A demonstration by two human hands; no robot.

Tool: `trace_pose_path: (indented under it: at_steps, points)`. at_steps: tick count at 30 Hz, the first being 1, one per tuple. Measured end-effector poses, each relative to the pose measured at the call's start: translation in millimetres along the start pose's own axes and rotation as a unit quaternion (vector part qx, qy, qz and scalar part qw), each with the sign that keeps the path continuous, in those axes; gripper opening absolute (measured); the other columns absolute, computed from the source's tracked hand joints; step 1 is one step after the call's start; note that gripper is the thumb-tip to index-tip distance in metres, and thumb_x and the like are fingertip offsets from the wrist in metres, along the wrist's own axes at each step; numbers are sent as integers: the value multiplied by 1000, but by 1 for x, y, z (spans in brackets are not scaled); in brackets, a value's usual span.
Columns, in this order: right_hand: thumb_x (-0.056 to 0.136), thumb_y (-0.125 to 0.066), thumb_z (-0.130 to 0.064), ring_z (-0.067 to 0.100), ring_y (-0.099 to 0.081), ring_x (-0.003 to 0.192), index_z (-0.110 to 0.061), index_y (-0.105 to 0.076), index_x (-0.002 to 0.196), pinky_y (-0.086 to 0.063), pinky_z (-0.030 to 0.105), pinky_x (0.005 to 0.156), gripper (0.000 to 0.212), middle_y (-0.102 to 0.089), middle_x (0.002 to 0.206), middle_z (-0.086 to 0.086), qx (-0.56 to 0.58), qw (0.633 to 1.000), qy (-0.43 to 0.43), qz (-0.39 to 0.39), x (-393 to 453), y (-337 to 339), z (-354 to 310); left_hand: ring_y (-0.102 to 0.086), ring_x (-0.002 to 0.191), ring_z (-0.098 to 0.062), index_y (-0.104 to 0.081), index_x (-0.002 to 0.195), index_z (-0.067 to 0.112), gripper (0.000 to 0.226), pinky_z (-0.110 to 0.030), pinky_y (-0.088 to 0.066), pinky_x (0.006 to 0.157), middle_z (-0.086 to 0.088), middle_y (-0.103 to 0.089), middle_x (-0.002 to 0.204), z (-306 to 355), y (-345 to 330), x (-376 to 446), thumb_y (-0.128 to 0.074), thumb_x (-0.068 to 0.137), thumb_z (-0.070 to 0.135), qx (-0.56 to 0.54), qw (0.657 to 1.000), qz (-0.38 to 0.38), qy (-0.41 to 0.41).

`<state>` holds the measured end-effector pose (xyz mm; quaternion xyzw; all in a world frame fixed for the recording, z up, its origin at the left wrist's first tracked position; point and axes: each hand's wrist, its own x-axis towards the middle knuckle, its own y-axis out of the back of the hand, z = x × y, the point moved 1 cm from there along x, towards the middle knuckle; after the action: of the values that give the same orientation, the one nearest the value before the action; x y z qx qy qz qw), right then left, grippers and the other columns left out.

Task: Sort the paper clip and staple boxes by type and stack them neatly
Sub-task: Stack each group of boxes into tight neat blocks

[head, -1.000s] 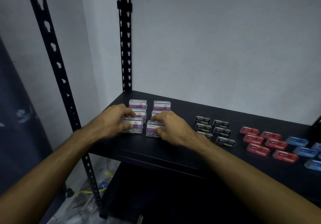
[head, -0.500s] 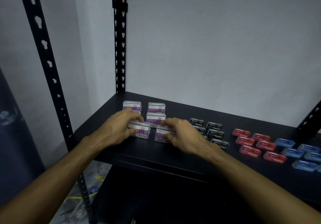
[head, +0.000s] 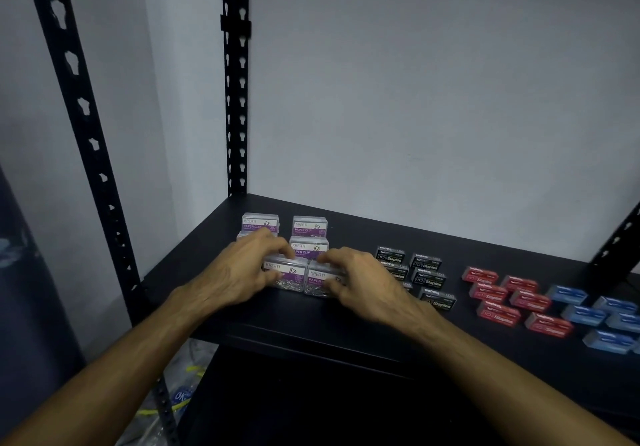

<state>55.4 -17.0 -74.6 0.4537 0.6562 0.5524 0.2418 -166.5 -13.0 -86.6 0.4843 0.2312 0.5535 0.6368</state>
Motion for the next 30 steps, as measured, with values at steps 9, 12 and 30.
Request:
trace_pose_path:
  at_steps: [9, 12, 30]
  points:
    - [99, -49, -43, 12, -49, 121, -26, -55, 135, -45, 35, 94, 40, -56, 129, -5, 0, 998, 0, 66, 20, 21, -2, -58, 90, -9, -65, 108, 31, 20, -37, -54, 81, 8, -58, 102, -23, 42, 8, -67, 89, 36, -13, 992, 123, 34]
    - [100, -48, -39, 15, -50, 120, -26, -59, 131, -48, 43, 96, 35, -57, 128, -3, 29, 998, -22, 47, 43, 21, -2, -61, 96, -15, -67, 111, 28, 22, -39, -54, 86, 3, -61, 105, -37, 43, 18, -65, 91, 37, -7, 993, 67, 93]
    - [102, -47, -25, 6, -63, 100, -24, -67, 128, -45, 17, 78, 33, -69, 123, -5, 114, 990, -59, -54, 54, 14, 6, -64, 86, 0, -73, 105, 32, 17, -14, -46, 67, 18, -68, 93, -16, 20, 43, -63, 94, 25, -91, 994, -34, 45]
